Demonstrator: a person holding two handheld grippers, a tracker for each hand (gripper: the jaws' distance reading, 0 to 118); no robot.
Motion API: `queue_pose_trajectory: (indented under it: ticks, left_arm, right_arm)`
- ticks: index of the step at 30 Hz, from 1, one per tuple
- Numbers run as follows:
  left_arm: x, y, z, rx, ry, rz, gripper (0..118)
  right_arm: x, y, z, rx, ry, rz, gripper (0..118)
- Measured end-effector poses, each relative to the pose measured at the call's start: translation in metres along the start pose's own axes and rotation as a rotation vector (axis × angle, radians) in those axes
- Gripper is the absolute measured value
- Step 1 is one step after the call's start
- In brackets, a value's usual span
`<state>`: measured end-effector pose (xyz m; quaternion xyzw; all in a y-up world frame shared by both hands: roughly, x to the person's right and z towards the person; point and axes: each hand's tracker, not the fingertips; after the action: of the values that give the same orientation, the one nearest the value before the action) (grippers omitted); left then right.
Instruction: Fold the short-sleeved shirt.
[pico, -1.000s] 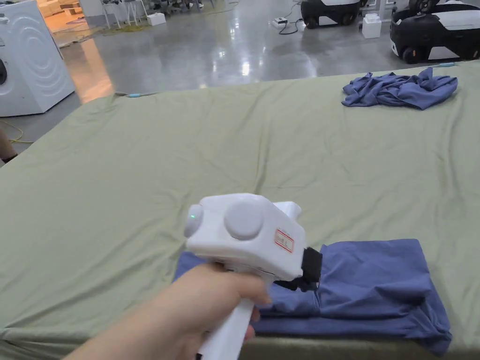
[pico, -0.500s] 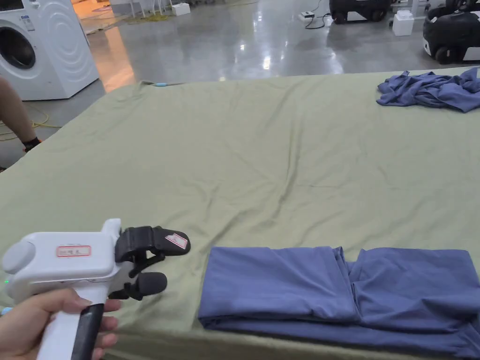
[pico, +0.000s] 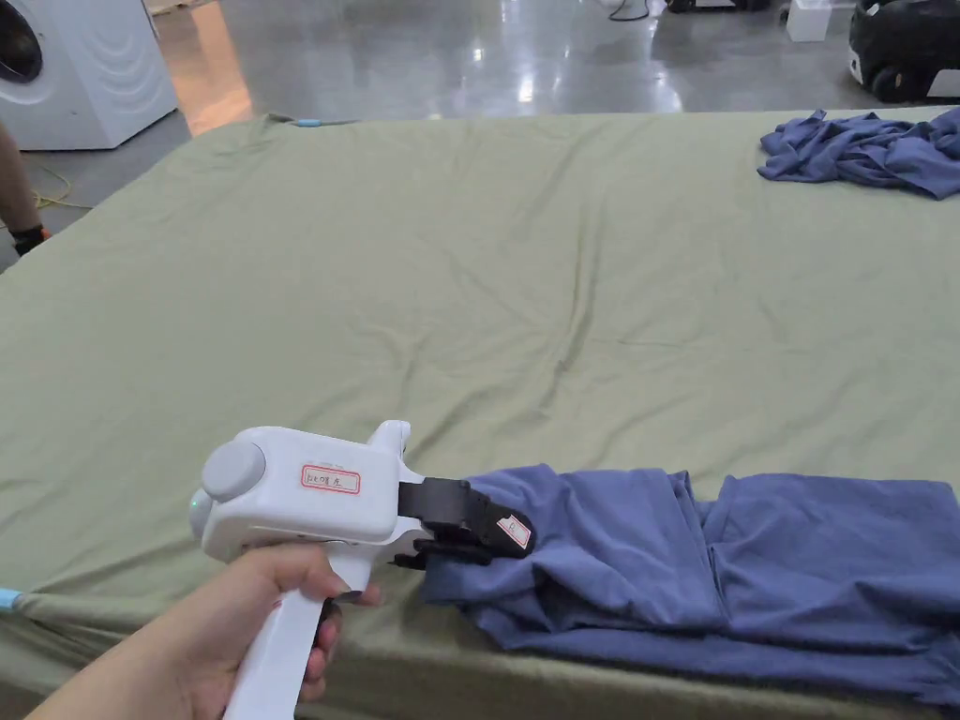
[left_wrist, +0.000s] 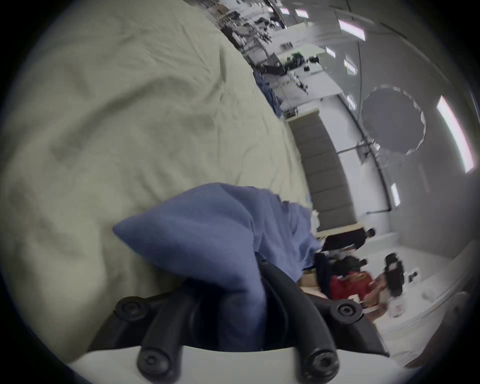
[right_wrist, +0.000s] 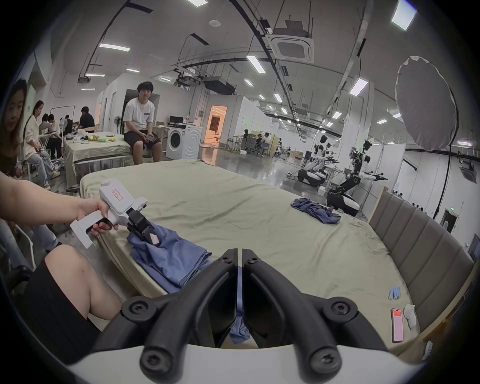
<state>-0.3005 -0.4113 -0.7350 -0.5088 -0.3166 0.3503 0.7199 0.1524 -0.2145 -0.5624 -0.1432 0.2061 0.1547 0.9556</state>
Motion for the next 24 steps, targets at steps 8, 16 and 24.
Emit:
queue_pose_trajectory:
  ticks: [8, 16, 24]
  left_arm:
    - [-0.004, 0.013, 0.125, 0.040, 0.410, -0.022, 11]
    - [0.065, 0.025, 0.176, -0.019, 0.612, -0.098, 11]
    - [0.189, 0.047, 0.096, -0.025, 0.801, -0.481, 11]
  right_arm:
    - [0.013, -0.008, 0.013, 0.013, -0.017, -0.027, 5]
    - [0.017, -0.012, 0.025, 0.025, -0.022, -0.039, 5]
    - [0.015, -0.012, 0.040, 0.060, -0.013, -0.055, 5]
